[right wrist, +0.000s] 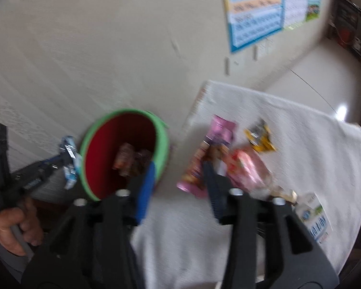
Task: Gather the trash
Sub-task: 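Grasp the pink snack bag with the right tool while the left tool holds its wrapper over the bin, then carry the pink snack bag over the bin and open both tools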
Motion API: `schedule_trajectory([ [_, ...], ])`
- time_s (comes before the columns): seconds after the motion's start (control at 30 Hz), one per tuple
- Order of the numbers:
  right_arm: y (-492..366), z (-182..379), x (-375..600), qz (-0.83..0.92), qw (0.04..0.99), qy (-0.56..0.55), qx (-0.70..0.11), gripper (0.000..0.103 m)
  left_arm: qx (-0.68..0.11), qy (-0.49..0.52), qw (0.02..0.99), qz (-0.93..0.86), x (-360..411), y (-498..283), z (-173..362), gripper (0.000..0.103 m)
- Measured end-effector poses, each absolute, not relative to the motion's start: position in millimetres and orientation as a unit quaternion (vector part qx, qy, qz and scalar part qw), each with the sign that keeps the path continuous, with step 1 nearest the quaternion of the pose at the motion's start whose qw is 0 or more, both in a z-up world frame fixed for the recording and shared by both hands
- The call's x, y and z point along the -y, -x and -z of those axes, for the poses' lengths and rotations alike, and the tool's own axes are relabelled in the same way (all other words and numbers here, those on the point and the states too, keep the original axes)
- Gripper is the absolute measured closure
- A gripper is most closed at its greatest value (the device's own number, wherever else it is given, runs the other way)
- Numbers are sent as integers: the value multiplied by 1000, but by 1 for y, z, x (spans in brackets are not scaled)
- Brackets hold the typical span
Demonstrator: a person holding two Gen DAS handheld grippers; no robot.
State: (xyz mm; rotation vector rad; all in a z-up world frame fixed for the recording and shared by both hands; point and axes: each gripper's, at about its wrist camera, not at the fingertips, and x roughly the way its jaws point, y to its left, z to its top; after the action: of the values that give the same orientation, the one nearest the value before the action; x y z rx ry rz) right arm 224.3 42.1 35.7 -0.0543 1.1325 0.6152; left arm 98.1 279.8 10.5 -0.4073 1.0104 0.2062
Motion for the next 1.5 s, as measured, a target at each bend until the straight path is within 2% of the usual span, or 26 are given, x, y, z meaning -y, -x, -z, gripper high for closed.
schedule_trajectory([
  [0.03,-225,-28,-38,-281,797,28,-534,58,-481,193,850,-96,-277,-99,-10,93],
  [0.1,-226,-12,-31,-268,794,33,-545,50,-481,191,850,-93,-271,-98,-8,93],
  [0.23,-231,12,-28,-262,792,33,-550,44,-485,187,849,-90,-269,-96,-7,93],
  [0.4,-253,32,-33,-251,796,32,-550,44,-492,185,846,-93,-272,-97,-3,93],
  [0.5,-264,47,-38,-249,783,33,-569,56,-494,187,844,-95,-275,-98,-1,93],
  [0.63,-267,68,-43,-249,764,34,-594,68,-496,190,841,-97,-278,-100,3,93],
  [0.7,-267,74,-44,-255,757,28,-600,88,-498,190,841,-96,-279,-102,4,92],
  [0.77,-264,74,-43,-258,758,21,-599,92,-498,190,841,-95,-278,-104,5,92],
  [0.9,-256,58,-40,-266,765,18,-586,93,-496,190,842,-92,-276,-103,3,92],
  [1.27,-215,-42,-74,-338,791,31,-508,93,-479,189,852,-92,-275,-97,-12,92],
  [1.5,-202,-48,-127,-378,776,63,-500,93,-472,198,853,-107,-300,-94,-18,92],
])
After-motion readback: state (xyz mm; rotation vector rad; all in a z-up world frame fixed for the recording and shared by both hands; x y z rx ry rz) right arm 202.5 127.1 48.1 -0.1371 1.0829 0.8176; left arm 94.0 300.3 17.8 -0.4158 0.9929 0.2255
